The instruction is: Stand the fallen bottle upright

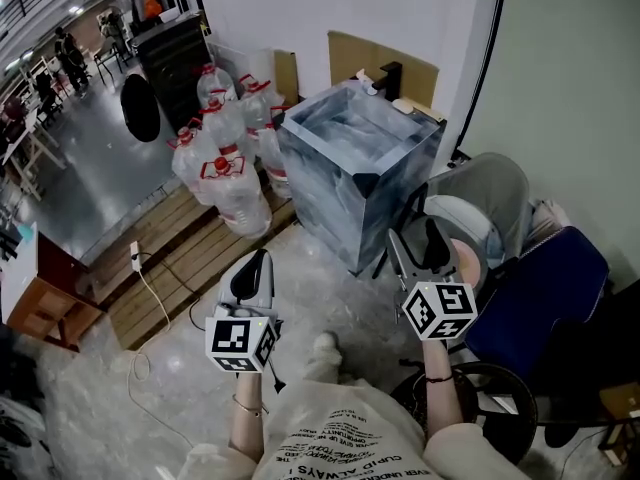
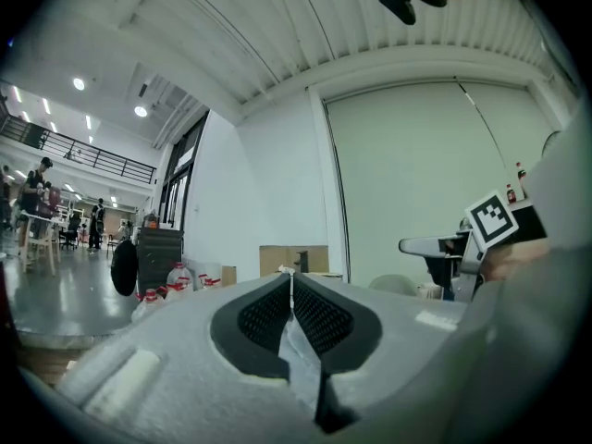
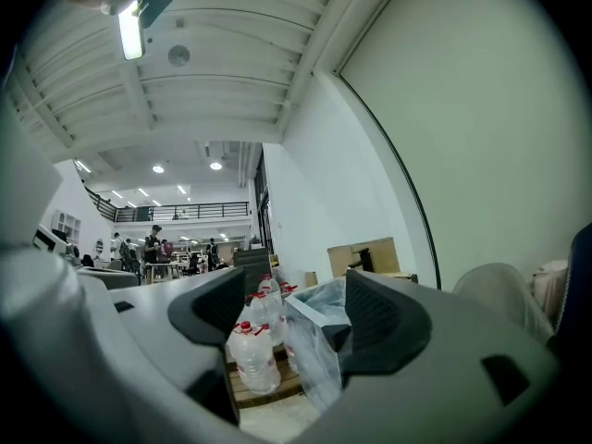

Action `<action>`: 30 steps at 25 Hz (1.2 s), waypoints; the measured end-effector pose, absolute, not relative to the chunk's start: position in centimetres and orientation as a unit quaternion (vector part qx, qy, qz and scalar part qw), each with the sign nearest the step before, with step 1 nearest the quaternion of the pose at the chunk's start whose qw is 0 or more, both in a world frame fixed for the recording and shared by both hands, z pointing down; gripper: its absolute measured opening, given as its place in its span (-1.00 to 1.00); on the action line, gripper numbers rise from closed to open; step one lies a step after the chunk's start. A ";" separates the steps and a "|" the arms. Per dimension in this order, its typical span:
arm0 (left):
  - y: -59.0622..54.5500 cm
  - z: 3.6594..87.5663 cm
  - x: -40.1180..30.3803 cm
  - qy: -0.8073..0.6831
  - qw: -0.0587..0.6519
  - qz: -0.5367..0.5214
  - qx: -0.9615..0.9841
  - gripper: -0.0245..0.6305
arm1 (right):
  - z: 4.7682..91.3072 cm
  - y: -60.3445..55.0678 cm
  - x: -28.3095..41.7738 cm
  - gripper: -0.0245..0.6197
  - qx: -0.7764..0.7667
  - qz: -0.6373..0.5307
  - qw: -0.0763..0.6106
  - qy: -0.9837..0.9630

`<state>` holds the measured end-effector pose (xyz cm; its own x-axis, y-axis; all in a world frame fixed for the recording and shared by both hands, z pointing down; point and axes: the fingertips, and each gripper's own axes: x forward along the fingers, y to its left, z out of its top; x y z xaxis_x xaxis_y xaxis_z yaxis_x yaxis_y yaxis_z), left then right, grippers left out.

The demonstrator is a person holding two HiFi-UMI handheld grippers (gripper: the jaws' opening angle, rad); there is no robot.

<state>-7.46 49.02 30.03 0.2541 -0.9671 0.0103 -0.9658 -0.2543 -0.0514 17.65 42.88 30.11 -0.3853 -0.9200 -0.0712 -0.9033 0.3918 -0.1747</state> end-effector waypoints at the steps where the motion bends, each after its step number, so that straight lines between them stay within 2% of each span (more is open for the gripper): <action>1: 48.6 30.2 -7.6 0.613 0.015 -0.020 -0.790 -0.84 | 30.3 42.5 17.6 0.08 -0.549 -0.055 0.075 0.831; 14: 36.6 32.2 -9.3 0.598 -0.008 -0.021 -0.801 -0.84 | 32.4 31.7 17.3 0.09 -0.565 -0.089 0.075 0.817; 30: 18.1 32.2 -13.8 0.547 -0.012 -0.020 -0.836 -0.84 | 33.1 16.1 10.7 0.09 -0.592 -0.088 0.050 0.799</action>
